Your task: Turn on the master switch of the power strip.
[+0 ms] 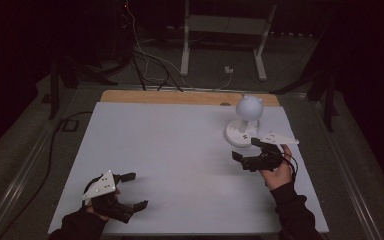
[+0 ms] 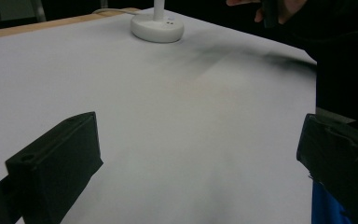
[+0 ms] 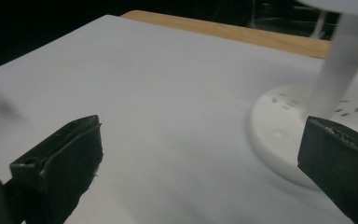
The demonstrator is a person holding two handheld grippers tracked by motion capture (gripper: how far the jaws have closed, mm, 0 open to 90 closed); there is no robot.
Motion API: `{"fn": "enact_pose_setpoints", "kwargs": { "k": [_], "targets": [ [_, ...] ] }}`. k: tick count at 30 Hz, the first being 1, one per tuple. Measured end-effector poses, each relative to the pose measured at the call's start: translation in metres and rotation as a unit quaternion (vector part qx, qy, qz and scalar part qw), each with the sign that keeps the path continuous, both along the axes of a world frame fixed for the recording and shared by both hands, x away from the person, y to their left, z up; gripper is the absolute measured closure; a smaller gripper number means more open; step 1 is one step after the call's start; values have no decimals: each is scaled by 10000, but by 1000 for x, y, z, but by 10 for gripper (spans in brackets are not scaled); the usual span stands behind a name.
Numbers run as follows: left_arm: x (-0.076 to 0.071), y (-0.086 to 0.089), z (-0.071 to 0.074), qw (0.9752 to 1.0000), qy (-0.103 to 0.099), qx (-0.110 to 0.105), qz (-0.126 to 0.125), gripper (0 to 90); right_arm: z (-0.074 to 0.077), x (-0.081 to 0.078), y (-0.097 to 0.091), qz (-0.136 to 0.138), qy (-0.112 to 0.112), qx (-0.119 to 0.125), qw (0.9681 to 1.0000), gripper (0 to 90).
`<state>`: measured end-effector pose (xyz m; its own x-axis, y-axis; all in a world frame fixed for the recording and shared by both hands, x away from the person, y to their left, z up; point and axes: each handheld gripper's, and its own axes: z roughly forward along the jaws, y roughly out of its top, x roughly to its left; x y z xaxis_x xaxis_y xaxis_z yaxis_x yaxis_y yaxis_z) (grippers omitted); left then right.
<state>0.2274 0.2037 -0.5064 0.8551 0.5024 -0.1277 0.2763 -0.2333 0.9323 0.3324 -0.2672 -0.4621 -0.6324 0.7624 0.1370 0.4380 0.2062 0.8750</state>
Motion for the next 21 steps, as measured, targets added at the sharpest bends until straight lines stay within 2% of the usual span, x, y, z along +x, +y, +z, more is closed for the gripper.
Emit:
{"fn": "enact_pose_setpoints", "kwargs": {
  "k": [7, 13, 16, 21],
  "targets": [
    [0, 0, 0, 10000, 10, -9, -3, 2, -5, -18, 4, 322, 37, 78, 9994, 0],
    [1, 0, 0, 10000, 14, -11, 0, 2, -15, -35, 6, 658, 208, -71, 9976, 0],
    [1, 0, 0, 10000, 13, -11, 1, 2, -20, -42, 5, 749, 252, -16, 9969, 0],
    [1, 0, 0, 10000, 2, -5, 0, 2, -30, -55, 2, 900, 281, -185, 9954, 0]
  ]
}}
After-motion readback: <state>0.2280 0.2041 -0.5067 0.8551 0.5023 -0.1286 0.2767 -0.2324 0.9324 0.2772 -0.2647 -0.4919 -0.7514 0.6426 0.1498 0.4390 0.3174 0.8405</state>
